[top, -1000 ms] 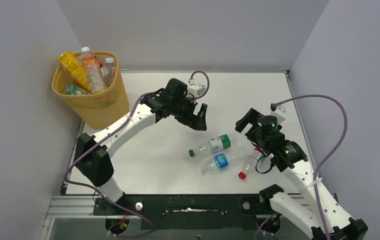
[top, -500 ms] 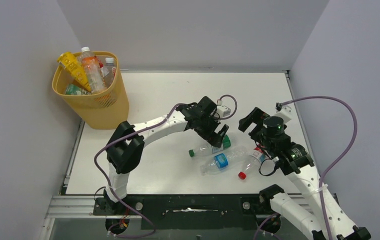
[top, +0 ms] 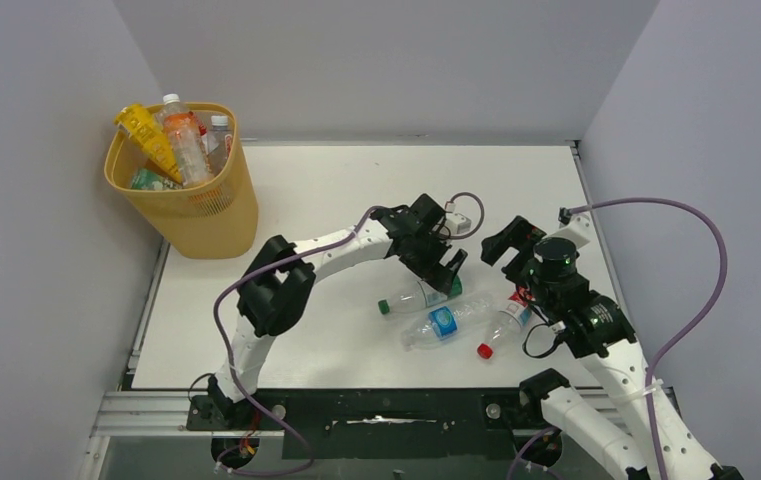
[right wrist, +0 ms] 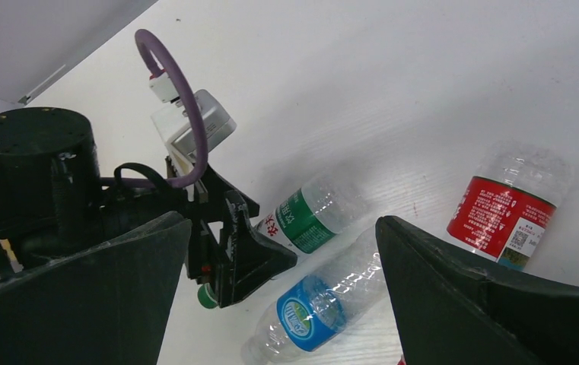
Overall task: Put the plastic bottles in the bin
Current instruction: Pick up the plastic bottle at the center of the board.
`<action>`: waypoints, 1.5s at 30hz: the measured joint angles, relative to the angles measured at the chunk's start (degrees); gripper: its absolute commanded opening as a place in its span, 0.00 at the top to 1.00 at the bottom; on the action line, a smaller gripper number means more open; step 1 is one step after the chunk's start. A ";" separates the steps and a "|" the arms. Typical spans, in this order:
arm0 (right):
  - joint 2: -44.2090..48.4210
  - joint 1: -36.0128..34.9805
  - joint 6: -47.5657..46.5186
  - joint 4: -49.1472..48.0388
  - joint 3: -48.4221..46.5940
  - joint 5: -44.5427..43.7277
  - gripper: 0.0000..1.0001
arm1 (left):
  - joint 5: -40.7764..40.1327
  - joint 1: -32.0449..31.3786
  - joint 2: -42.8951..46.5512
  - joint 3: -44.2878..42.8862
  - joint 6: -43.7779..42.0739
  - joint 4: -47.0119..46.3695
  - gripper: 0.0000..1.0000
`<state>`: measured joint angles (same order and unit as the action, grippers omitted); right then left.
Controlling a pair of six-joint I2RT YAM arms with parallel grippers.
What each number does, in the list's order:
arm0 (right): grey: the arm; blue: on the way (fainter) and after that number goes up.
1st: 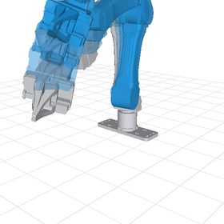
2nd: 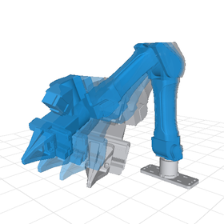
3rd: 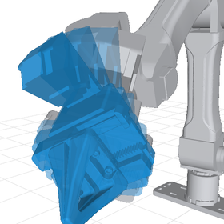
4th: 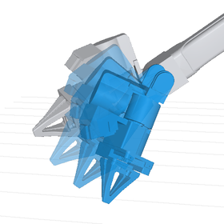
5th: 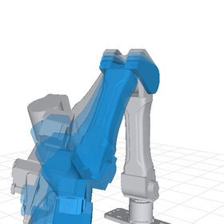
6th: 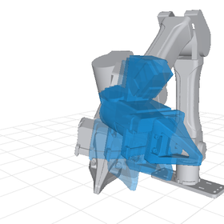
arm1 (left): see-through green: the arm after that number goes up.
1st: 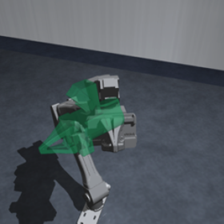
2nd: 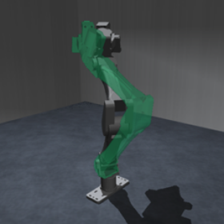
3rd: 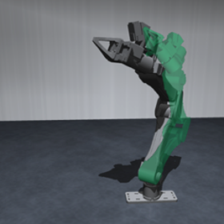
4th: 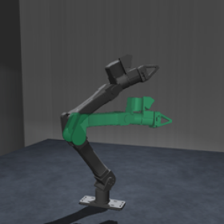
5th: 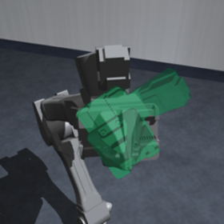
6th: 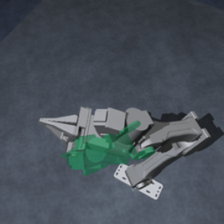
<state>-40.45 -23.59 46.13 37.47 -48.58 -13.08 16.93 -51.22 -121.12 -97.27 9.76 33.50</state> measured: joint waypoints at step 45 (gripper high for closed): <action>0.44 0.07 -0.68 -0.85 0.74 1.97 0.02 | -9.51 21.20 5.38 -22.36 -2.25 11.04 0.53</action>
<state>-40.01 -23.53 45.45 36.62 -47.83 -11.11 7.42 -30.02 -115.74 -119.63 7.51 44.53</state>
